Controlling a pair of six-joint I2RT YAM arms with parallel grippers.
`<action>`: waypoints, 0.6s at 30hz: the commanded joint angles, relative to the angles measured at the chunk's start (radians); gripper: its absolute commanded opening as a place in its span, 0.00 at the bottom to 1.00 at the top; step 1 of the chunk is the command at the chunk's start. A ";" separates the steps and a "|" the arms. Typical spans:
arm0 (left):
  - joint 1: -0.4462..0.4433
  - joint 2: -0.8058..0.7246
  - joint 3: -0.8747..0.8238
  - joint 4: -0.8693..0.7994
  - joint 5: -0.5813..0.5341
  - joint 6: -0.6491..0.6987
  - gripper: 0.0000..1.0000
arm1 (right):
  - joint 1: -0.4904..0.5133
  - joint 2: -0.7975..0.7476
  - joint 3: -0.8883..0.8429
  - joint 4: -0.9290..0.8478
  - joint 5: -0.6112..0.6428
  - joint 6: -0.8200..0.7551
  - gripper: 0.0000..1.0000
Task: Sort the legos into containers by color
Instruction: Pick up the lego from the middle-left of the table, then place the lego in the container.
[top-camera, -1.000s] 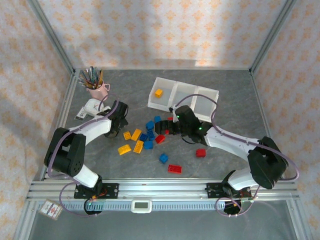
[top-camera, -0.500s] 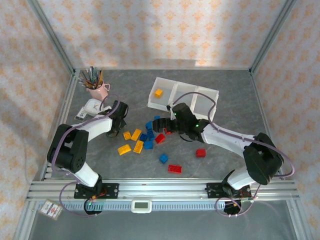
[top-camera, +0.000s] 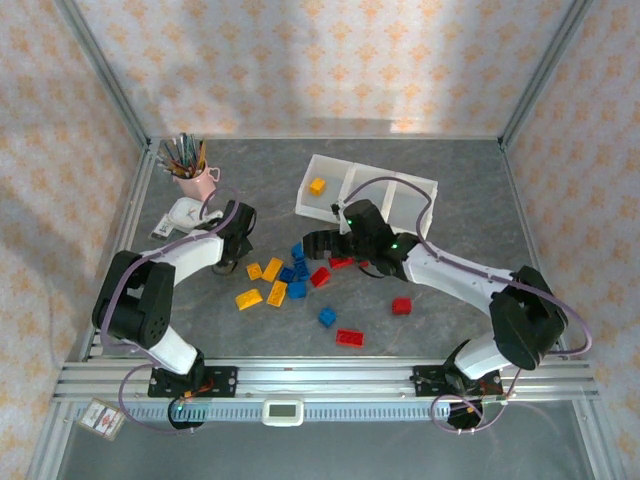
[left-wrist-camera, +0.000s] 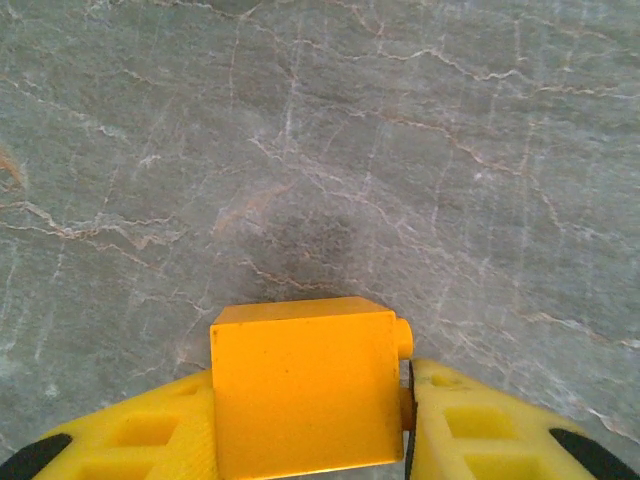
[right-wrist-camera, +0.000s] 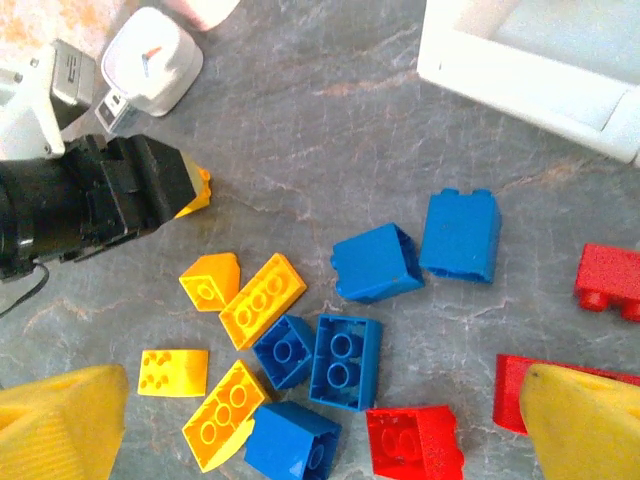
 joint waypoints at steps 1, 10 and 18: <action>-0.021 -0.062 0.065 -0.033 0.023 0.011 0.36 | -0.031 -0.074 0.023 -0.039 0.062 -0.019 1.00; -0.200 -0.046 0.284 -0.051 0.005 -0.004 0.36 | -0.158 -0.170 0.006 -0.108 0.157 -0.043 1.00; -0.286 0.205 0.596 -0.024 0.028 0.042 0.36 | -0.281 -0.166 0.003 -0.081 0.128 -0.043 1.00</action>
